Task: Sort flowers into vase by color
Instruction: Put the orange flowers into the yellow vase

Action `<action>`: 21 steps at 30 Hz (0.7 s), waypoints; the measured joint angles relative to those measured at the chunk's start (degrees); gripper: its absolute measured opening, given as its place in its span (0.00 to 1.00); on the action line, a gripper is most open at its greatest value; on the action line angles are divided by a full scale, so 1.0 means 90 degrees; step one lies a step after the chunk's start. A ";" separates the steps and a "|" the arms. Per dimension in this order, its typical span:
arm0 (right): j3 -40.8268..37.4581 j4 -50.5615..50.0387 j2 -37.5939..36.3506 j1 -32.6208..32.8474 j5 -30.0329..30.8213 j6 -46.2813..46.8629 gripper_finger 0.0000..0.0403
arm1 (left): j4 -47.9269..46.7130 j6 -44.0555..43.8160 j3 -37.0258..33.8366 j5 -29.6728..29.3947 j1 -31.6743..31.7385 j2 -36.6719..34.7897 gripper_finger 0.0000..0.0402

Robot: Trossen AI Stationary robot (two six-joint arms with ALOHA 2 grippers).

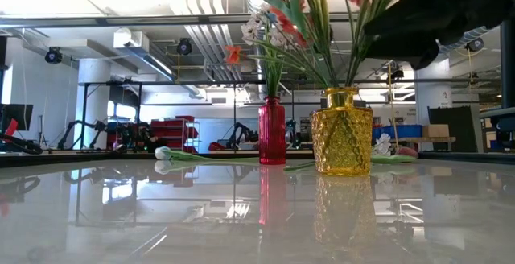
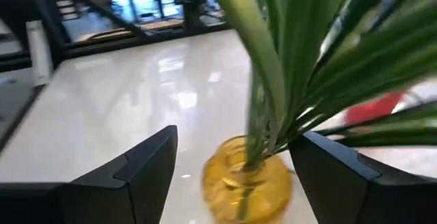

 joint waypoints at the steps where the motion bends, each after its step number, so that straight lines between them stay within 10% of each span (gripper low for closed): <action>1: 0.0000 -0.0001 0.0000 0.0000 -0.0180 0.0004 0.68 | 0.0000 0.0002 0.0000 0.0000 0.0000 0.0000 0.55; 21: 0.0005 -0.0415 -0.0209 0.0007 -0.0507 0.0212 0.67 | 0.0325 0.0073 0.0000 -0.0067 0.0019 0.0423 0.55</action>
